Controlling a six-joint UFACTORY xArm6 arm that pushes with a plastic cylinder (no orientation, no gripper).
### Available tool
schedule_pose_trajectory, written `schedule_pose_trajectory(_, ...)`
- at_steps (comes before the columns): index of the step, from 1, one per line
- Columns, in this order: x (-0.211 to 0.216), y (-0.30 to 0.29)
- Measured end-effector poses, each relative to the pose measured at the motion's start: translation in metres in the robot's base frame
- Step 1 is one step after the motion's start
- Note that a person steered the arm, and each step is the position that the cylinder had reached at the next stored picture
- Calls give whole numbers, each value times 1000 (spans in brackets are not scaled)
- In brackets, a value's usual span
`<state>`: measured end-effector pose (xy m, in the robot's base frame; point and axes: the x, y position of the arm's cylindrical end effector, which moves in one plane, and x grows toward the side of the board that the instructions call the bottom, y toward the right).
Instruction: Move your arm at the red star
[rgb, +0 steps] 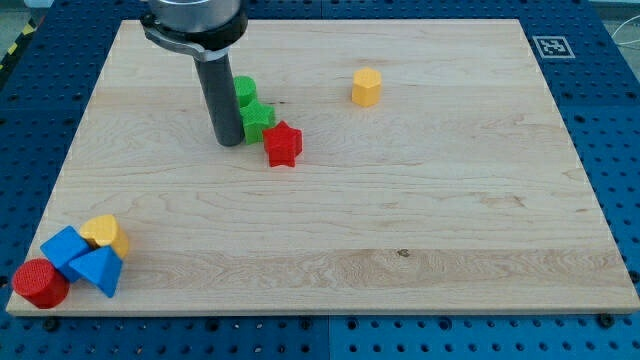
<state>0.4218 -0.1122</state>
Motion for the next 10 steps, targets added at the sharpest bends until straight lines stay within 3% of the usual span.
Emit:
schedule_pose_trajectory(2,51,-12)
schedule_pose_trajectory(4,96,16)
schedule_pose_trajectory(8,77,146)
schedule_pose_trajectory(10,109,128)
